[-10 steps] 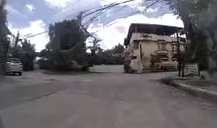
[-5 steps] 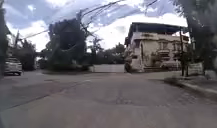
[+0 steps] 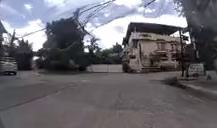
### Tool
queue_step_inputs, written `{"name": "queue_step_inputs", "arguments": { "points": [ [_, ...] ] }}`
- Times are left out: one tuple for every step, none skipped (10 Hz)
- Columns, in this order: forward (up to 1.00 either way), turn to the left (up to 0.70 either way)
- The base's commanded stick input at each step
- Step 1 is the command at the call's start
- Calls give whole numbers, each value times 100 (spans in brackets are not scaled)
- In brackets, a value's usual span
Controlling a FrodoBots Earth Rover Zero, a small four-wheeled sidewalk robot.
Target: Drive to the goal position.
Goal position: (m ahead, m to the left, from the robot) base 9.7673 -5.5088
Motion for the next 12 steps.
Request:
{"name": "queue_step_inputs", "arguments": {
  "points": [
    [50, -50],
    [50, 0],
    [50, 0],
    [50, 0],
    [50, 0],
    [50, 0],
    [50, 0],
    [50, 0],
    [50, 0],
    [50, 0],
    [50, 0],
    [50, -21]
  ]
}}
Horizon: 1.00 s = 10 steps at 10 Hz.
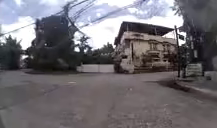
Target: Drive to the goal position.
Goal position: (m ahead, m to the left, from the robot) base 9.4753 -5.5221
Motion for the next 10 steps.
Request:
{"name": "queue_step_inputs", "arguments": {
  "points": [
    [50, -47],
    [50, -50],
    [50, -50],
    [50, -50],
    [50, -12],
    [50, -2],
    [50, 0],
    [50, 0],
    [50, 0],
    [50, 0]
  ]
}}
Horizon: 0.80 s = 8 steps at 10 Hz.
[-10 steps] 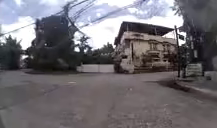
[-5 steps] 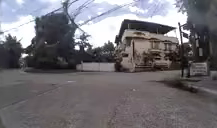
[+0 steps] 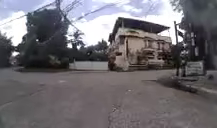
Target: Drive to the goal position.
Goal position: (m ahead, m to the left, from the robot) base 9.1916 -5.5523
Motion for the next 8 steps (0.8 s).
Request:
{"name": "queue_step_inputs", "arguments": {
  "points": [
    [50, 0],
    [50, 0],
    [50, 0],
    [50, 0],
    [50, 0],
    [50, 0],
    [50, 0],
    [50, 0]
  ]
}}
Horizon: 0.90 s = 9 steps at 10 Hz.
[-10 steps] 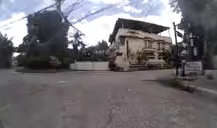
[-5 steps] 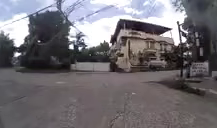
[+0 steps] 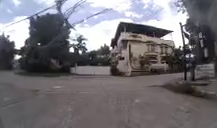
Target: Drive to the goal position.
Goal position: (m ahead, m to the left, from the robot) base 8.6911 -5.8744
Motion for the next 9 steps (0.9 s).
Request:
{"name": "queue_step_inputs", "arguments": {
  "points": [
    [50, 0],
    [50, 0],
    [50, 0],
    [50, 0],
    [50, 0],
    [50, 0],
    [50, 0],
    [50, 0],
    [50, 0]
  ]
}}
